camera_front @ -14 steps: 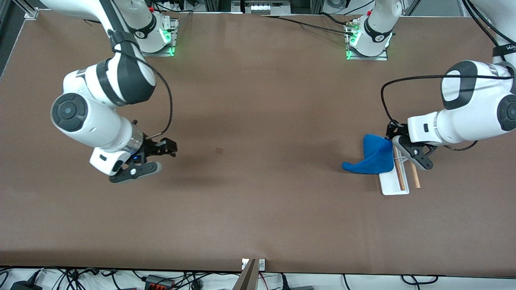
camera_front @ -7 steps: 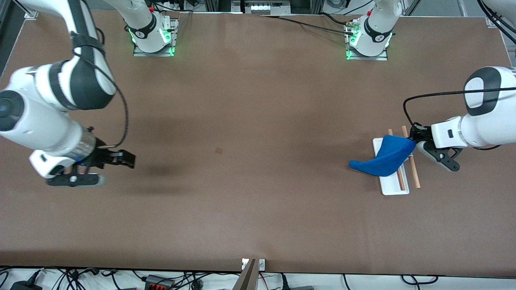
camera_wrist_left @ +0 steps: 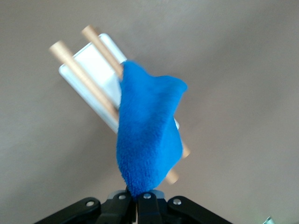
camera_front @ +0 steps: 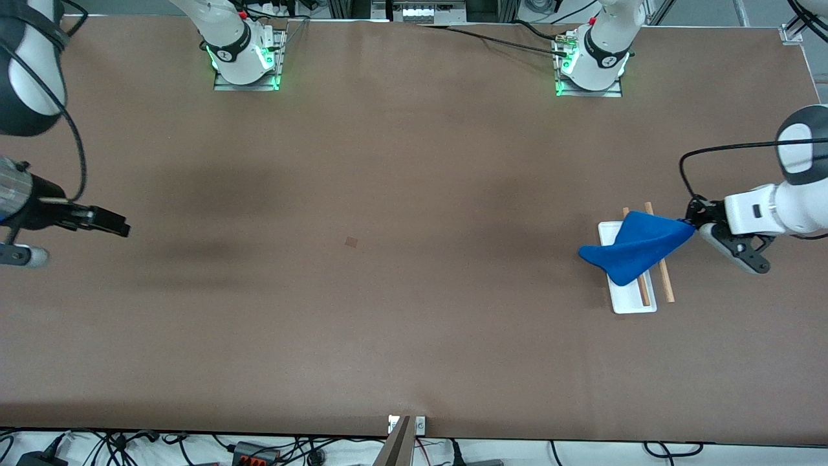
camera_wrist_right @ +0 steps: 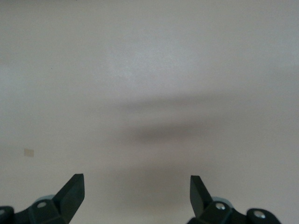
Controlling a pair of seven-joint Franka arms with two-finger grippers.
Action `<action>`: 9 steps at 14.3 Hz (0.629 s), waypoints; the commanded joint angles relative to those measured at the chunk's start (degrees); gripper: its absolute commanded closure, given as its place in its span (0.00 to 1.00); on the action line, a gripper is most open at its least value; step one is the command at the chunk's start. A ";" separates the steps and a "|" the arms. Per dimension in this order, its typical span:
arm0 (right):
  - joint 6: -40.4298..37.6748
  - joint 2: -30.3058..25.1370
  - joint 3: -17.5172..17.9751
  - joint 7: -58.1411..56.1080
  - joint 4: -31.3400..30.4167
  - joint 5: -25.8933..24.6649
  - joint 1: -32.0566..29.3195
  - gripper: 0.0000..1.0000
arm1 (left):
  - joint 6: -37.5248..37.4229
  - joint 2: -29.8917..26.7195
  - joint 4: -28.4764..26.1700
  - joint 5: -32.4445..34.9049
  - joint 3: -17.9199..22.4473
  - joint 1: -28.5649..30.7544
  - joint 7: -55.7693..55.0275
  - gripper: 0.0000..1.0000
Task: Pass towel and hang on rack
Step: 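Drape the towel over the wooden dowels with the left gripper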
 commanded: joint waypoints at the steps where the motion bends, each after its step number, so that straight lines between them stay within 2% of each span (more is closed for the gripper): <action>1: -0.79 -2.13 0.73 -3.36 -0.39 -0.28 -1.07 0.00 | -0.82 1.87 1.61 2.18 -0.70 2.35 3.02 0.99; 4: -4.64 -4.24 0.90 -1.79 -0.91 -0.46 -1.07 0.00 | 1.46 4.60 1.88 2.18 -0.70 4.11 4.95 0.99; 6: -4.31 -4.95 0.90 -1.43 -1.62 -0.64 -1.07 0.00 | 3.04 6.09 1.88 2.18 -0.70 4.20 4.95 0.99; 8: -2.65 -7.31 0.90 -1.43 -5.90 -0.55 -1.07 0.00 | 4.80 7.67 1.79 2.18 -0.70 4.20 5.04 0.99; 9: -0.11 -9.50 0.90 -1.43 -10.02 -0.64 -1.07 0.00 | 5.42 8.20 1.88 2.18 -0.70 4.20 5.04 0.99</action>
